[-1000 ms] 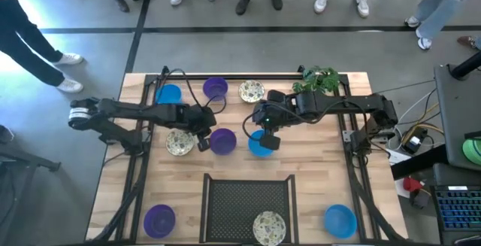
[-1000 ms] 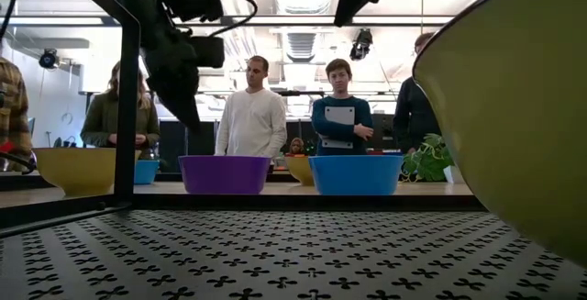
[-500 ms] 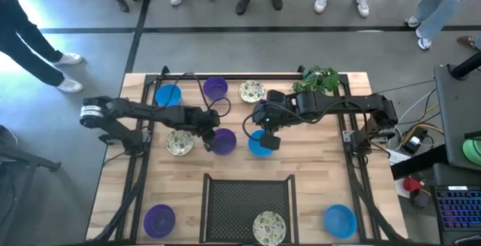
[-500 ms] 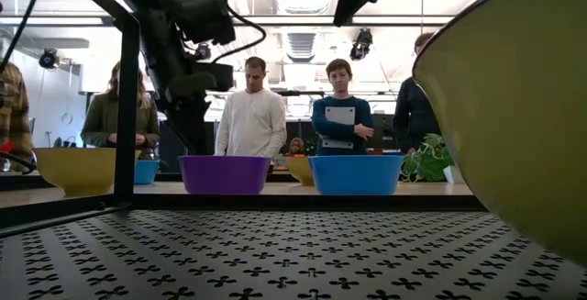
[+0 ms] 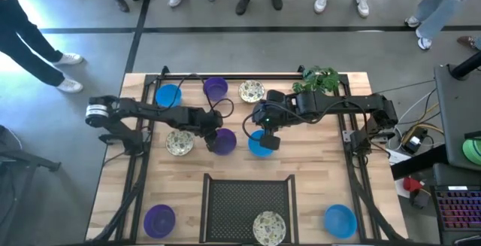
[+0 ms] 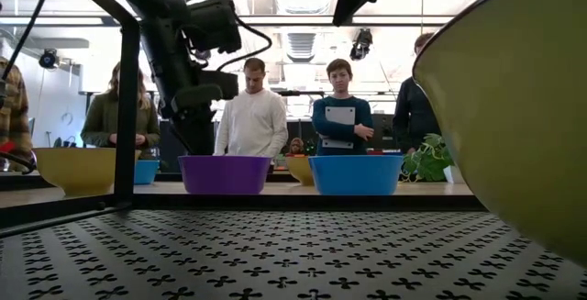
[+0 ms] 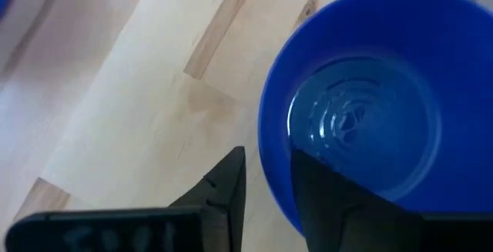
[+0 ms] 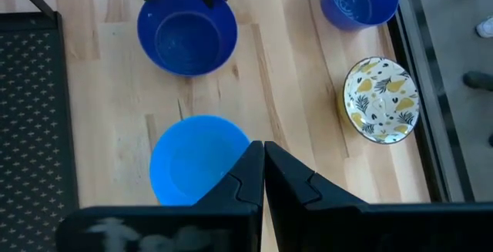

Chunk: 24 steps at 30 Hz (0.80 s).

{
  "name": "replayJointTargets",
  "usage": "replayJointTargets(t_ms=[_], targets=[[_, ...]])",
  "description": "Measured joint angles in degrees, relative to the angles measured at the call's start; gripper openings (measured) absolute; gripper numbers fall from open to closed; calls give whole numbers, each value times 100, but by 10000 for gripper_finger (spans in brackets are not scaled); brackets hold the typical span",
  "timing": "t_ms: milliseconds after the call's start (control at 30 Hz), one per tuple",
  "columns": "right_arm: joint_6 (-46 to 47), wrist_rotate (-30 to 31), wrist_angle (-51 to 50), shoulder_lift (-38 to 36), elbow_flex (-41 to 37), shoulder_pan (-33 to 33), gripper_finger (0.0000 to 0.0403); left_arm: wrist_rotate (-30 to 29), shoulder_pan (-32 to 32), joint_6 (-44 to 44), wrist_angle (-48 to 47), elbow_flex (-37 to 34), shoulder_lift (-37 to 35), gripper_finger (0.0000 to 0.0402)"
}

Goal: Pick & Place Mini bowls
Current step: Put the middle violet bowl on the shelf

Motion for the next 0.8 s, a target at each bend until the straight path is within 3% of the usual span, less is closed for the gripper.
replayJointTargets(t_ms=[267, 500, 800], targets=[[-1, 0, 13, 0, 0, 2, 8, 4, 0, 35, 125, 0, 169, 87], [-1, 0, 15, 0, 0, 2, 8, 32, 0, 16, 139, 5, 173, 10], [6, -2, 30, -4, 0, 2, 8, 23, -4, 73, 111, 26, -59, 2]])
